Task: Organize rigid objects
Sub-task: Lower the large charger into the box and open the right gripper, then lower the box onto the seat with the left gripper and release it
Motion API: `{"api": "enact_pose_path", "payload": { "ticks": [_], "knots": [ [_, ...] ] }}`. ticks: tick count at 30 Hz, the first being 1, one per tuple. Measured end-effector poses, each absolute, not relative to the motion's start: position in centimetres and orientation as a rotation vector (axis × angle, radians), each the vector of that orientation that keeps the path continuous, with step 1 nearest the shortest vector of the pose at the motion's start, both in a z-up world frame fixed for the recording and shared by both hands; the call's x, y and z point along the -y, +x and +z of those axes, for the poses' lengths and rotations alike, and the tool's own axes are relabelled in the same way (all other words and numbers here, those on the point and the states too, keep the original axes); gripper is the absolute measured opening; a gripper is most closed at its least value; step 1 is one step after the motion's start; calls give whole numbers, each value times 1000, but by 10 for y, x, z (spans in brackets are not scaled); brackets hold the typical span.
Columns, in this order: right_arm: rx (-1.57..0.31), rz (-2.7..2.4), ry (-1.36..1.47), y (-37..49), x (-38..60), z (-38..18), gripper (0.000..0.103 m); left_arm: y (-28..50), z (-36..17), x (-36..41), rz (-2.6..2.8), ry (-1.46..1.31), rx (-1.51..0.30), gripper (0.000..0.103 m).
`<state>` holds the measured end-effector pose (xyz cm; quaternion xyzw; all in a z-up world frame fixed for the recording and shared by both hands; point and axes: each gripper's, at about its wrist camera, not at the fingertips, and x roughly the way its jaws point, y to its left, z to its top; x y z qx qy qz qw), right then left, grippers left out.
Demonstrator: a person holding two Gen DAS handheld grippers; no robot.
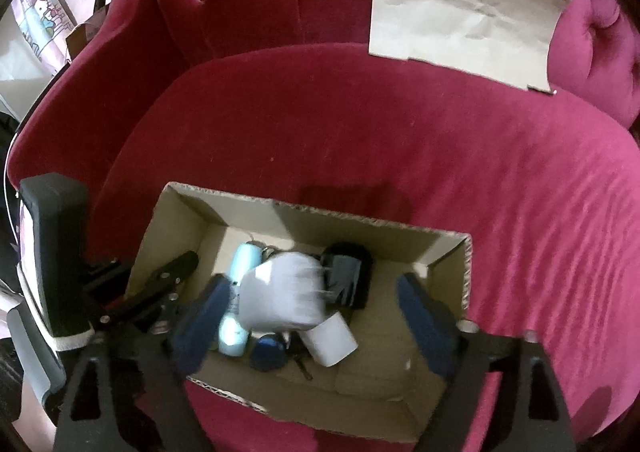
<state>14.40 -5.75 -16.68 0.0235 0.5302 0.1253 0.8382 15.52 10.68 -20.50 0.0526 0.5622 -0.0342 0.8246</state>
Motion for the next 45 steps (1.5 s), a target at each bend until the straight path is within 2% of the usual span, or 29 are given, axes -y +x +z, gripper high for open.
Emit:
{"api": "enact_pose_path", "payload": {
  "ticks": [1, 25, 28, 29, 31, 32, 33, 35, 37, 38, 39, 41, 43, 45],
  "knots": [
    [-1118, 259, 41, 144, 58, -166, 103, 155, -205, -107, -72, 112, -1195, 4],
    [-1122, 204, 9, 142, 63, -161, 103, 153, -202, -101, -49, 144, -1195, 8],
    [-1119, 200, 16, 139, 66, -159, 103, 151, -201, -100, -32, 155, -1189, 15],
    [-1117, 199, 17, 139, 67, -158, 103, 151, -199, -98, -21, 168, -1181, 20],
    [-1112, 198, 20, 137, 70, -156, 103, 149, -197, -98, -16, 177, -1169, 36],
    [-1112, 199, 24, 135, 71, -155, 103, 148, -195, -97, -7, 184, -1164, 53],
    [-1112, 199, 27, 134, 72, -155, 103, 146, -194, -97, 0, 193, -1162, 61],
    [-1109, 195, 32, 132, 75, -153, 103, 143, -191, -95, 14, 213, -1151, 64],
    [-1103, 192, 33, 128, 78, -150, 103, 140, -188, -92, 19, 229, -1140, 73],
    [-1099, 190, 34, 127, 79, -148, 103, 138, -187, -91, 19, 233, -1138, 86],
    [-1097, 188, 35, 125, 80, -146, 103, 136, -185, -90, 16, 235, -1134, 93],
    [-1086, 186, 38, 120, 83, -141, 103, 132, -180, -89, 7, 221, -1128, 95],
    [-1078, 186, 39, 116, 86, -137, 103, 128, -175, -89, -4, 191, -1130, 103],
    [-1073, 184, 39, 111, 88, -134, 103, 123, -167, -91, -7, 158, -1127, 103]
  ]
}}
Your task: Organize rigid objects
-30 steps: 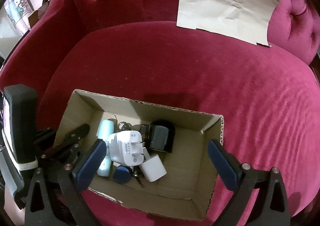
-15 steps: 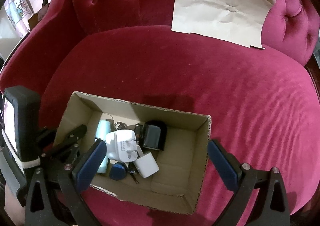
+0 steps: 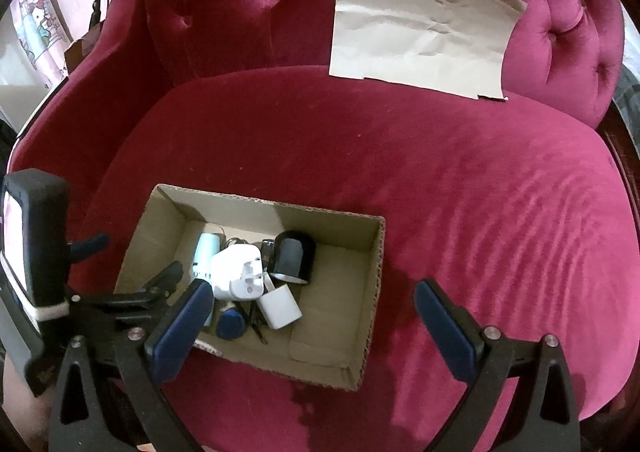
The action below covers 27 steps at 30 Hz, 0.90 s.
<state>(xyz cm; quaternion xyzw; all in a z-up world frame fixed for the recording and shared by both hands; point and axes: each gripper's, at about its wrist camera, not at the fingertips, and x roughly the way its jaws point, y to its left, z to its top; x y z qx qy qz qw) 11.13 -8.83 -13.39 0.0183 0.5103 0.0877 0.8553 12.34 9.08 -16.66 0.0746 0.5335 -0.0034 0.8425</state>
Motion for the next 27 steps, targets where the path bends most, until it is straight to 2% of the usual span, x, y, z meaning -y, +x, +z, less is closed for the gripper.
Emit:
{"api": "enact_pose_path", "payload": {
  "ticks": [27],
  "knots": [
    [-1007, 164, 28, 34, 113, -60, 103, 52, -74, -56, -28, 182, -1004, 103]
  ]
}}
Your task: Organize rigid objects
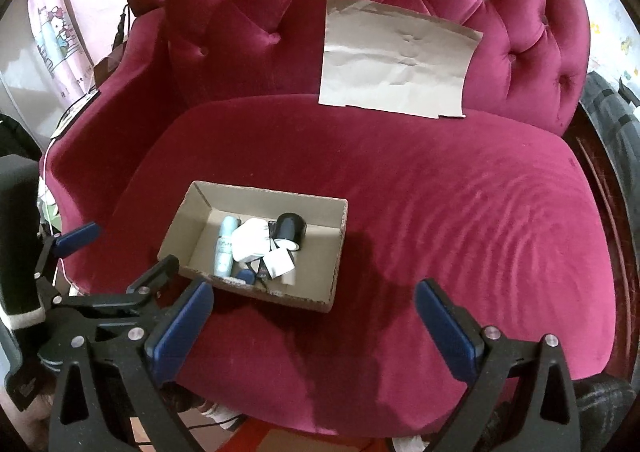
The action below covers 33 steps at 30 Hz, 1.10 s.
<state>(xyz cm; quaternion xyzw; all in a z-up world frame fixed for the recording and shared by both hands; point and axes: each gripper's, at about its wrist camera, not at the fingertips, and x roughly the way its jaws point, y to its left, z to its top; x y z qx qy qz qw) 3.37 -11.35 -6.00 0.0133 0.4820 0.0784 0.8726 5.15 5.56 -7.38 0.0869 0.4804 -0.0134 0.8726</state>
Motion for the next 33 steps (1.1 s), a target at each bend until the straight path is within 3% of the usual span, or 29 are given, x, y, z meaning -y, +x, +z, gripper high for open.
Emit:
{"api": "enact_pose_path", "payload": {
  "ticks": [33],
  "knots": [
    [-1005, 190, 11, -10, 114, -39, 103, 5, -53, -27, -61, 199, -1027, 103]
  ]
}}
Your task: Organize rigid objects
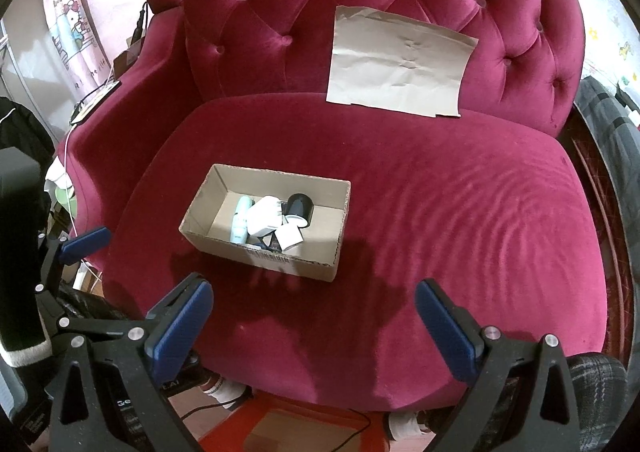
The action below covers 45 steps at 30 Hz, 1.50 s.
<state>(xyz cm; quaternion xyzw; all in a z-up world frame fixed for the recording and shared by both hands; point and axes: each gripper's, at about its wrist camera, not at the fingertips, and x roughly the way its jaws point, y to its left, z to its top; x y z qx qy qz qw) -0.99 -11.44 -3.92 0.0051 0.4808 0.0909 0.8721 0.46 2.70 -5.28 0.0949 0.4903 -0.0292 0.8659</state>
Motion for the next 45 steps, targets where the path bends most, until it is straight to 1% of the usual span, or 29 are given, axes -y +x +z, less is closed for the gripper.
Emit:
{"api": "enact_pose_path", "payload": {
  "ticks": [45],
  "knots": [
    [-997, 181, 22, -11, 114, -36, 103, 5, -48, -25, -61, 210, -1016, 103]
  ]
}}
